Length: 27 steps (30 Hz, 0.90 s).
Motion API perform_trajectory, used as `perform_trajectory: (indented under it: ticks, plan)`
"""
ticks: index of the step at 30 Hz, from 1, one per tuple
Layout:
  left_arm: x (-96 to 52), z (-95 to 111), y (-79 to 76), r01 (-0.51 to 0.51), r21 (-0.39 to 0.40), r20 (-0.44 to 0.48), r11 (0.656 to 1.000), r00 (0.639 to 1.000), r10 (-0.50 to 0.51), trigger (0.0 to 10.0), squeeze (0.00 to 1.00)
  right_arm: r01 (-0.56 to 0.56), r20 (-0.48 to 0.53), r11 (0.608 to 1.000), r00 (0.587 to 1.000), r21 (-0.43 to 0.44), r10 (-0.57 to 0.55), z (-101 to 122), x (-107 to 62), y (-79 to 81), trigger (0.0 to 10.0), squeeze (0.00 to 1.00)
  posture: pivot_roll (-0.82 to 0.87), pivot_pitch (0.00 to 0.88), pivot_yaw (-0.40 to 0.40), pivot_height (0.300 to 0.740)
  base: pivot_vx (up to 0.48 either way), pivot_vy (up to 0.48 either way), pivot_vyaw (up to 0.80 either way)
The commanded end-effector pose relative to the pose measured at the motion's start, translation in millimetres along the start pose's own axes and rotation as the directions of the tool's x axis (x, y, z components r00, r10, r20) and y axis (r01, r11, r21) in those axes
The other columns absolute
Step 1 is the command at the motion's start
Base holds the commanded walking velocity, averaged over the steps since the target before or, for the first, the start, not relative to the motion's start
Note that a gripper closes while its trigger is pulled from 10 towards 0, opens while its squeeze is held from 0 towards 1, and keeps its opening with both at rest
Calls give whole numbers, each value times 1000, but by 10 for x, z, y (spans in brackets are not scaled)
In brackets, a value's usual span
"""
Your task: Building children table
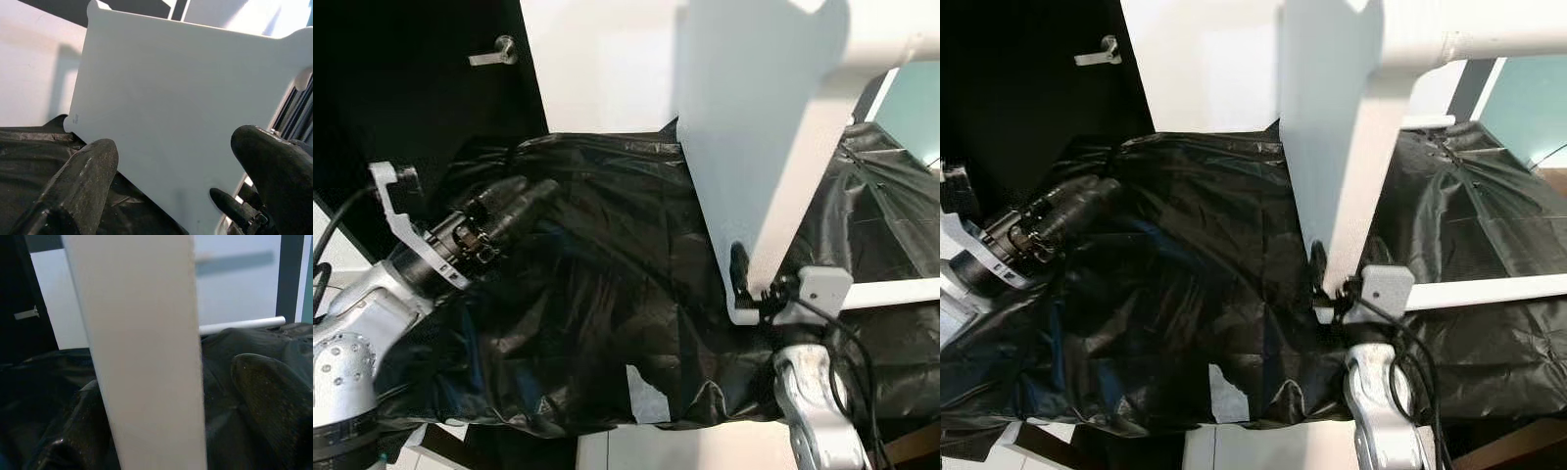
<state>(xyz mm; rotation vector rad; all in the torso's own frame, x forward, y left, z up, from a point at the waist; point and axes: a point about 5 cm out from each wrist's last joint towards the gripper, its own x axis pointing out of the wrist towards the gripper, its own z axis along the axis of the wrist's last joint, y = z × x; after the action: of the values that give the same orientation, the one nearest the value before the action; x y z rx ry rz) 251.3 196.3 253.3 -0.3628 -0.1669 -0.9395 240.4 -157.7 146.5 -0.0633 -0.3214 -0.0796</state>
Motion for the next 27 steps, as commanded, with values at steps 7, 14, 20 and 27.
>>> perform_trajectory:
  ticks: [7,14,20,27]
  plan:
    - [24,-307,-26,105,18,-200,994,975,-99,10000,0,-103,-64,995,993,7,104,-75,-194,-29,10000,0,6,0,30,740,0,0,0]
    - [49,-785,83,33,182,-378,983,925,39,10000,0,-156,-128,988,979,14,156,-162,-404,-58,10000,0,-9,0,39,740,0,0,0]
    - [59,-946,144,33,300,-418,954,903,100,10000,0,-262,-200,964,943,40,265,-229,-620,-79,10000,0,-19,0,31,740,0,0,0]
    - [22,-1021,299,-28,401,-427,916,879,213,10000,0,-210,-252,977,948,-34,195,-210,-865,-319,10000,0,-43,0,23,740,0,0,0]
